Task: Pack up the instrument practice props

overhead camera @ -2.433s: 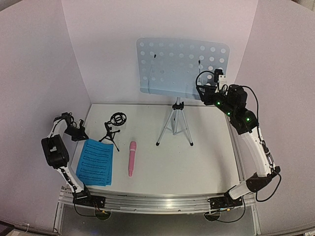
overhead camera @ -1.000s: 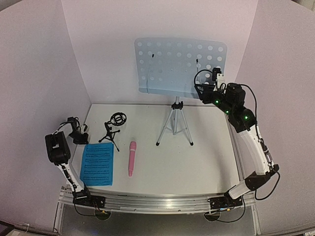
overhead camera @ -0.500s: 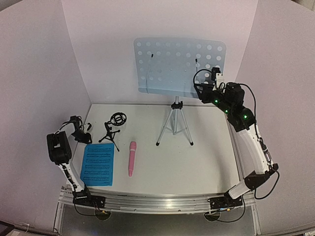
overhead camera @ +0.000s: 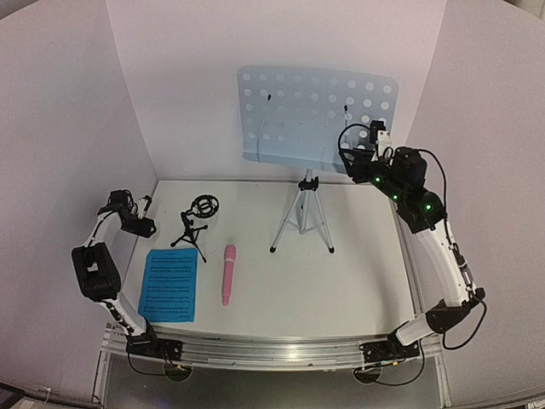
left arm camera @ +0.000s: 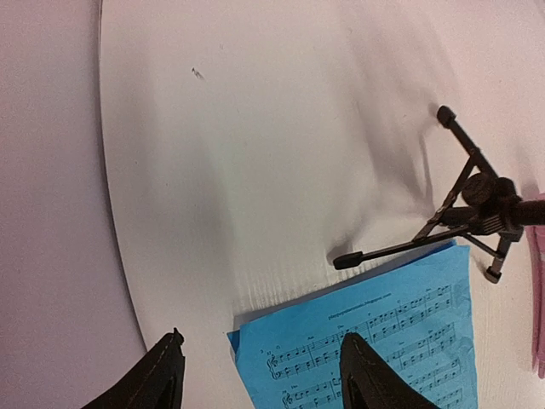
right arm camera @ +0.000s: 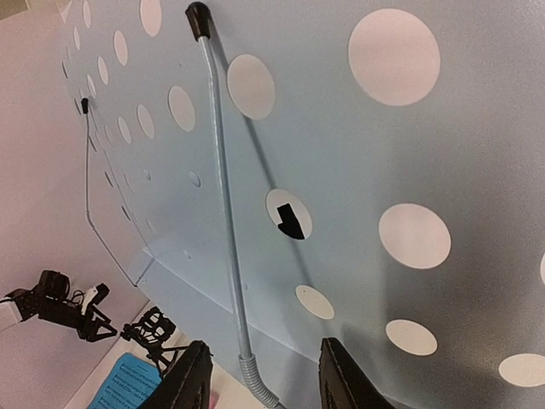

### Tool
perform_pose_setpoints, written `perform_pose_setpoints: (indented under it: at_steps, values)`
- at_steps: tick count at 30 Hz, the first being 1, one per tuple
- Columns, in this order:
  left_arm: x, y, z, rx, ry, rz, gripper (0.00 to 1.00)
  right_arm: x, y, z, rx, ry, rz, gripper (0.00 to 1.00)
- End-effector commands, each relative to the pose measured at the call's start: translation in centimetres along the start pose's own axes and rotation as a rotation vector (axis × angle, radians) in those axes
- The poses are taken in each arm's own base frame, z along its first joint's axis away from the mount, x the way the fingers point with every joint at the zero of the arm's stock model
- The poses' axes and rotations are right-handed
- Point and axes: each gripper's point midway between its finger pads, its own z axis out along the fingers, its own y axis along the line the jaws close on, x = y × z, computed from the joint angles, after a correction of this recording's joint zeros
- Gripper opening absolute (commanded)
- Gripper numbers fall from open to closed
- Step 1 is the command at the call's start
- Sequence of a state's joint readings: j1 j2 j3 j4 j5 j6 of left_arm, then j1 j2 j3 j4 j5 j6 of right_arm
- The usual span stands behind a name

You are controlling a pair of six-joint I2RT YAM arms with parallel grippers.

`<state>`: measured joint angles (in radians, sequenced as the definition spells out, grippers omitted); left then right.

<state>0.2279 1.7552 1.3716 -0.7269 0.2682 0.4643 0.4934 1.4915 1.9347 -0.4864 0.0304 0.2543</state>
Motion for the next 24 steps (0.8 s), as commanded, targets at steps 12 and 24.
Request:
perform_pose_setpoints:
  at_steps: [12,24]
  values:
    - [-13.9,-6.5,-17.0,0.043,-0.482,0.174,0.69,0.8,1.4,-2.0,-0.072,0.024,0.002,0.52]
    - [-23.1,-23.8,-22.7,0.329,-0.752,0.287,0.71,1.8,1.7,-4.6,-0.091,0.054,0.054,0.71]
